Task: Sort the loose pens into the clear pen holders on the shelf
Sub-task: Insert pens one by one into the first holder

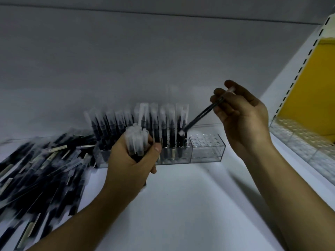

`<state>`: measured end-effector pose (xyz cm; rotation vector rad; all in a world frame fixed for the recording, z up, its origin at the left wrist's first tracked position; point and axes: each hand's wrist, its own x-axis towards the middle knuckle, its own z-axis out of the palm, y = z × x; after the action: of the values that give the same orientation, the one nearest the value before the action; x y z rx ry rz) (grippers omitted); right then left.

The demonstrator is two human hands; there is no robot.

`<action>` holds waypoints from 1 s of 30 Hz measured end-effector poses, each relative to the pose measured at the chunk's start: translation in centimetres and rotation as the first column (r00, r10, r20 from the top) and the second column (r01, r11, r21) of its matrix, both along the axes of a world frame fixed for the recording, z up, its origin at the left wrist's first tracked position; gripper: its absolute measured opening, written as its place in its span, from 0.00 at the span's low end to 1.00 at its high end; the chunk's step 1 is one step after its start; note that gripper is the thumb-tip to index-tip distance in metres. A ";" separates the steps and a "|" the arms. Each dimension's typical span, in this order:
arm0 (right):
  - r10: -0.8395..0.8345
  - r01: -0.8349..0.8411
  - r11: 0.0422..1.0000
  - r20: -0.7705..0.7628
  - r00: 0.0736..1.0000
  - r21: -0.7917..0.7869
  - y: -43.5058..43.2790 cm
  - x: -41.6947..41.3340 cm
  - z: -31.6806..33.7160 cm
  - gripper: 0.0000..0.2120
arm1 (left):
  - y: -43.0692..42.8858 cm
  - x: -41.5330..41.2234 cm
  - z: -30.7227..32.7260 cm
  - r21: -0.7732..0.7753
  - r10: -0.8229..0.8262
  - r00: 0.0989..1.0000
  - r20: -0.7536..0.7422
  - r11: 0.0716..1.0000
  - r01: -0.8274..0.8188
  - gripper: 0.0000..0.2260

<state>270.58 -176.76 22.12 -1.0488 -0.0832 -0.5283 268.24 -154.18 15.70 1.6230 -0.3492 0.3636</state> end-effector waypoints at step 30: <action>-0.074 0.256 0.656 0.277 0.958 -0.710 1.8 0.5 -2.4 0.14 | -0.2 -0.3 1.2 -0.202 -0.137 0.989 -0.047 0.972 0.125 0.12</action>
<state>271.06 -174.92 19.71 -1.8153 -0.4421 -0.8159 267.93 -154.42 16.89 1.4049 -0.3600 0.2401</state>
